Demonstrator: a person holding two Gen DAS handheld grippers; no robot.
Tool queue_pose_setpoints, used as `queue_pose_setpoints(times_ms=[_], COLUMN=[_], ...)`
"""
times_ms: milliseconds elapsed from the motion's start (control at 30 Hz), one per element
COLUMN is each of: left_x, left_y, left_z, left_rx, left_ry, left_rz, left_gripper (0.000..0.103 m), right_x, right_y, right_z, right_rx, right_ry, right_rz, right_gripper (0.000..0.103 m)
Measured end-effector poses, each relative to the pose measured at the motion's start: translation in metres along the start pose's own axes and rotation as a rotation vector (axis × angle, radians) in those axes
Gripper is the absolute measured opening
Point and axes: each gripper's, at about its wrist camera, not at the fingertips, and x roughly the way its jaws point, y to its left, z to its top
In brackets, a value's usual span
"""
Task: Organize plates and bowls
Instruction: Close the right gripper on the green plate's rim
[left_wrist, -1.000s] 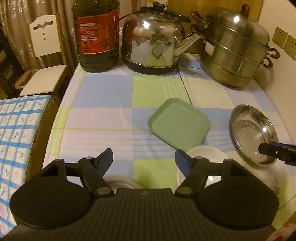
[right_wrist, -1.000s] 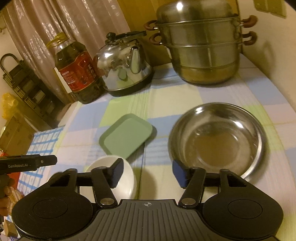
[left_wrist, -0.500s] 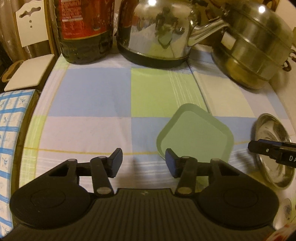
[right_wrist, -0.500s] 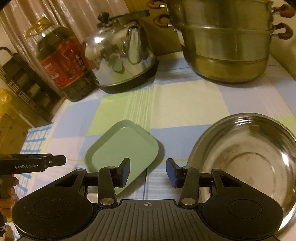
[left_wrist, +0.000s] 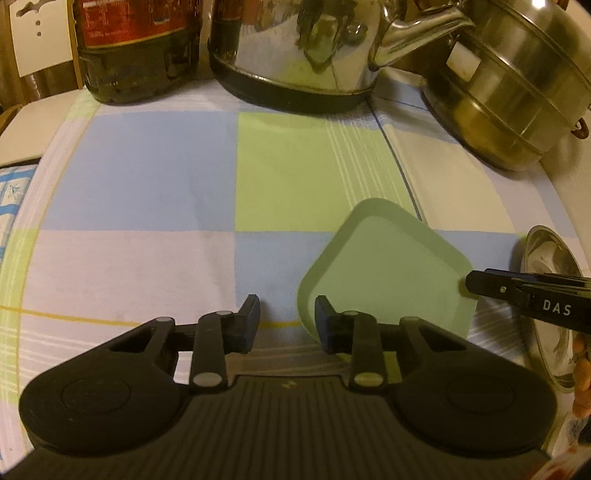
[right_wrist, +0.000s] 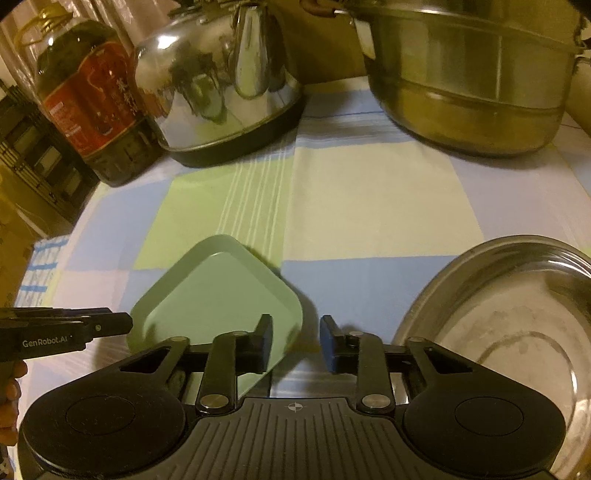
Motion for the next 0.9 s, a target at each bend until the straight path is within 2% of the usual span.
queue_pose_setpoints(times_ms=[333,400,633,900], left_x=[0.01,0.011,0.009,-0.006], left_y=[-0.003,-0.004,-0.01,-0.017], left_z=[0.0,0.001,0.002,0.009], left_rx=[-0.003,-0.002,0.019,0.029], left_ry=[0.003,0.007,-0.003,-0.05], left_rz=[-0.021,-0.026,-0.014,-0.015], left_gripper=[0.013,0.006,0.005,0.005], right_x=[0.013,0.012,0.01,-0.006], right_y=[0.001,0.0,-0.002,-0.003], right_z=[0.001,0.001,0.001,0.003], right_rx=[0.01,0.013,0.034,0.05], right_ry=[0.01,0.009,-0.002,-0.049], right_rz=[-0.012,-0.016,-0.018,-0.009], right_gripper=[0.011,0.007,0.004,0.004])
